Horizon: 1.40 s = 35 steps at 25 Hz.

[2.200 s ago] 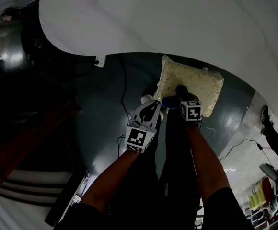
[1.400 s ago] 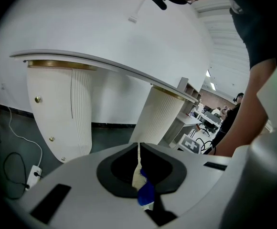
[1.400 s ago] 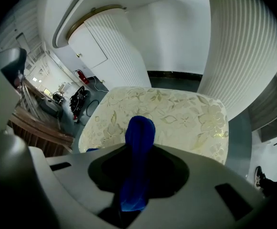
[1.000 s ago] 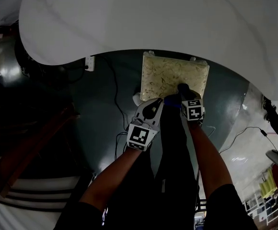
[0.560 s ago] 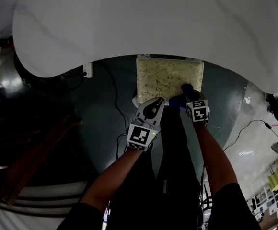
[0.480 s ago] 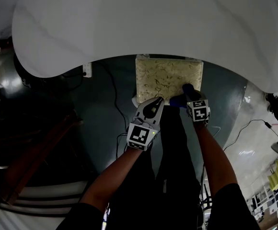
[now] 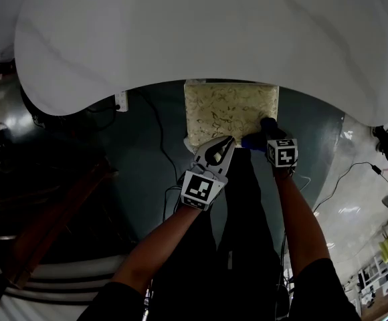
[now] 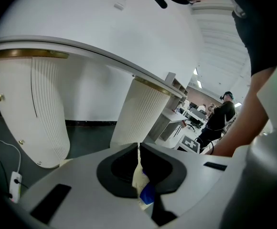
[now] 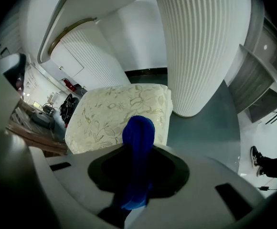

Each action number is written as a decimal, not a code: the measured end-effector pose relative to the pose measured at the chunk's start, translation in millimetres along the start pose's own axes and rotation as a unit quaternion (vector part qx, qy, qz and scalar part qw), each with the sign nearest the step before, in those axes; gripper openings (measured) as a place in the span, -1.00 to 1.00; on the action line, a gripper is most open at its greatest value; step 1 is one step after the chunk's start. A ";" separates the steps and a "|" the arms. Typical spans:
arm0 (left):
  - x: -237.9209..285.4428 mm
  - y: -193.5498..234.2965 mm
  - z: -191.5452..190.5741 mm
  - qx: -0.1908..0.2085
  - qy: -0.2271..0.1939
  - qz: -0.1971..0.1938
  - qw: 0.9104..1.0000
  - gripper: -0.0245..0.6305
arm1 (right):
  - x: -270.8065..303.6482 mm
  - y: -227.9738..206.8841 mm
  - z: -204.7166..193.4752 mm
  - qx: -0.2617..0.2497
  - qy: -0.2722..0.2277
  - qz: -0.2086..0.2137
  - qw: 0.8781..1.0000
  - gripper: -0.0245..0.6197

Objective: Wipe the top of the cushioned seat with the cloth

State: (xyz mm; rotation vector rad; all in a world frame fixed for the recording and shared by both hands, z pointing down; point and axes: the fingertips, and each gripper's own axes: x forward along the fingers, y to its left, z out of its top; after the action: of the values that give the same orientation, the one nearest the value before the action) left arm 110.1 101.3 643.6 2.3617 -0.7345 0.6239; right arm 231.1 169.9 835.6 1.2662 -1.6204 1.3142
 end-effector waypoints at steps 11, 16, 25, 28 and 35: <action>19.5 -12.4 6.4 0.023 0.019 -0.011 0.999 -0.85 | 4.1 -24.7 -5.2 -0.007 -0.013 0.018 1.000 -0.56; 24.1 -19.3 -3.5 0.016 0.018 -0.022 0.999 -0.85 | 5.2 -41.3 -14.2 0.046 -0.031 -0.002 0.998 -0.57; 23.3 -18.5 0.2 0.031 0.020 -0.036 0.999 -0.85 | -4.0 -98.7 -45.0 0.209 -0.048 -0.052 0.975 -0.58; 12.8 -18.8 19.8 0.038 0.003 -0.041 0.998 -0.85 | -33.1 -94.9 -35.4 0.212 -0.058 -0.067 0.973 -0.59; -49.0 -26.9 73.0 0.072 -0.025 -0.055 0.996 -0.85 | -128.0 -26.2 22.5 0.140 -0.166 -0.064 0.974 -0.60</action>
State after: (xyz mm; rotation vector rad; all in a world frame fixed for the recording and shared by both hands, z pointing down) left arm 109.3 89.7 552.4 2.5384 -0.5945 0.5903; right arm 294.6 181.1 719.7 1.8109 -1.5767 1.3375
